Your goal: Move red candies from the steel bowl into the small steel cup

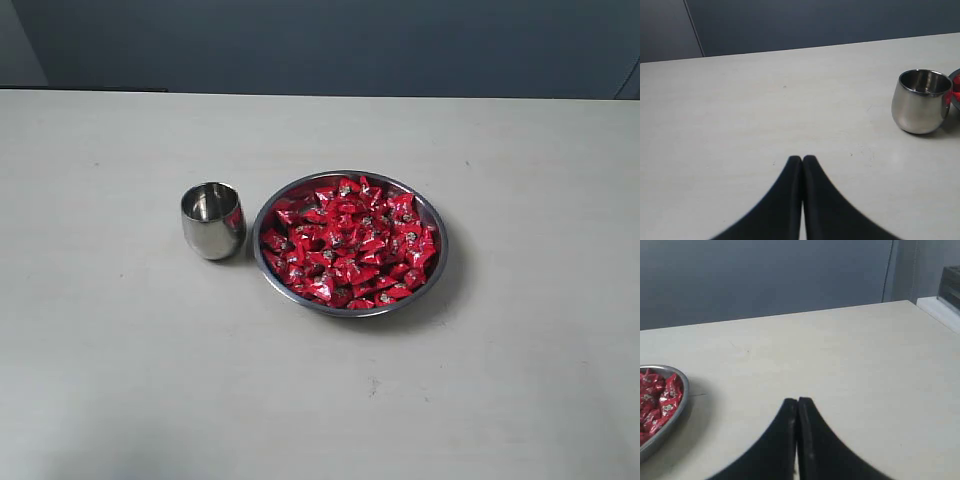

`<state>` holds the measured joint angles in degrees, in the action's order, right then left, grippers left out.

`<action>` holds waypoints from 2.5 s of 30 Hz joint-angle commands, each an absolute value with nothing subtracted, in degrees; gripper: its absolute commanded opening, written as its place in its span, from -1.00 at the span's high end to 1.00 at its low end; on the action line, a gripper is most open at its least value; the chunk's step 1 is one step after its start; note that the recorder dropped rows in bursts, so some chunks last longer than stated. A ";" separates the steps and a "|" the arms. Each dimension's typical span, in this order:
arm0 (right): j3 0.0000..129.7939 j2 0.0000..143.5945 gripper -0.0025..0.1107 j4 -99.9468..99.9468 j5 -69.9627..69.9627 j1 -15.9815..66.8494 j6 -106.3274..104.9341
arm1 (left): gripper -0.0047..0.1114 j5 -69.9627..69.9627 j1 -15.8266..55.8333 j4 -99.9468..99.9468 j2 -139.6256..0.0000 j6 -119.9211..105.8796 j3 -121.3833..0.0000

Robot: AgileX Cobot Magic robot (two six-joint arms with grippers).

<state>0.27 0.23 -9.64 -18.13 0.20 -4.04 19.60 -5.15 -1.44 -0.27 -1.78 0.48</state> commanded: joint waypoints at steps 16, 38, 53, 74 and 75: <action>0.00 0.00 0.95 -9.60 -17.71 0.11 -4.22 | 0.91 19.26 -4.99 -1.55 0.00 -1.68 0.00; 18.87 19.50 0.95 -9.60 -17.87 0.11 -4.22 | 0.91 19.26 -4.99 -1.55 0.00 -1.68 0.00; 31.62 30.95 0.95 -9.60 -17.37 0.11 -4.22 | 0.91 19.26 -4.99 -1.55 0.00 -1.68 0.00; 31.74 39.65 0.96 -30.91 -24.53 0.11 -12.29 | 0.91 19.26 -4.99 -1.55 0.00 -1.68 0.00; 31.74 41.57 0.96 -34.11 -26.34 0.11 -16.62 | 0.91 19.26 -4.99 -1.55 0.00 -1.68 0.00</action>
<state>31.47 37.71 -28.23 -22.53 0.20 -8.85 19.60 -5.15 -1.44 -0.27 -1.78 0.48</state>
